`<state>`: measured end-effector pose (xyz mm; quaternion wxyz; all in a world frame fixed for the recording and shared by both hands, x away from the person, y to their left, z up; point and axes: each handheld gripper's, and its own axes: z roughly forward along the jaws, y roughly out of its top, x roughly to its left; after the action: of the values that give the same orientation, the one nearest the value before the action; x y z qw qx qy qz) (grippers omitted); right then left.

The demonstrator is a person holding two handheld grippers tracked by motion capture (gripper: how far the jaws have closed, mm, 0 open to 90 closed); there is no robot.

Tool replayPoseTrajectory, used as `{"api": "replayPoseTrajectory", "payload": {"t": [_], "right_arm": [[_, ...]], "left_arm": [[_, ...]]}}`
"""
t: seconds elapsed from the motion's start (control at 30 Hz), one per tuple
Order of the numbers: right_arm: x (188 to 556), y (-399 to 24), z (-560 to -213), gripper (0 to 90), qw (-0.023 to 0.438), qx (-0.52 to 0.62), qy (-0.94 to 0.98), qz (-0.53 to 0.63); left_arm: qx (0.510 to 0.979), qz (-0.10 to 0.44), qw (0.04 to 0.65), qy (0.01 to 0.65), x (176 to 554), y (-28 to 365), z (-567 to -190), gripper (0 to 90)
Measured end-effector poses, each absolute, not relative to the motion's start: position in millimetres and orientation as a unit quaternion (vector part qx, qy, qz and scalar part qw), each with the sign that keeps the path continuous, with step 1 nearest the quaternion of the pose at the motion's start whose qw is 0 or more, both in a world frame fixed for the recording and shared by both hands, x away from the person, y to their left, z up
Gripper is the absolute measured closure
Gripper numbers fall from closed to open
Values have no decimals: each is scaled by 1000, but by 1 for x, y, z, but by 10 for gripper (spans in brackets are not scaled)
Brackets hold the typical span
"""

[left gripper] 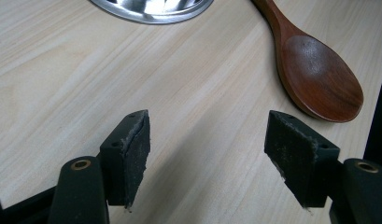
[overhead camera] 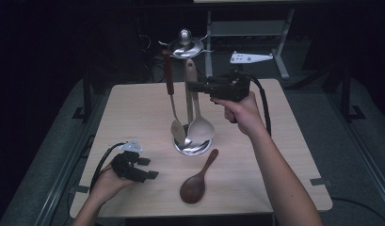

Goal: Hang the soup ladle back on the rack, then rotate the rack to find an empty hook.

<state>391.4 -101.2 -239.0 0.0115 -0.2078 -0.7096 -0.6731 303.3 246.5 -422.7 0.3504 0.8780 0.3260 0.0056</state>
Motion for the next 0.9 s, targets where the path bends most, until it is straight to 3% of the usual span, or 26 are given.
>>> {"api": "replayPoseTrajectory", "payload": {"t": [0.23,0.63,0.9], "right_arm": [[388,-100,-237,571,-12,-212,-714,-667],[366,-113,-245,403,-82,-216,-736,-636],[360,-135,-265,392,-104,-238,-741,-619]], "left_arm": [[881,8,349,321,303,247,-422,312],[878,14,357,318,303,248,-419,330],[872,20,369,321,303,250,-408,436]]}}
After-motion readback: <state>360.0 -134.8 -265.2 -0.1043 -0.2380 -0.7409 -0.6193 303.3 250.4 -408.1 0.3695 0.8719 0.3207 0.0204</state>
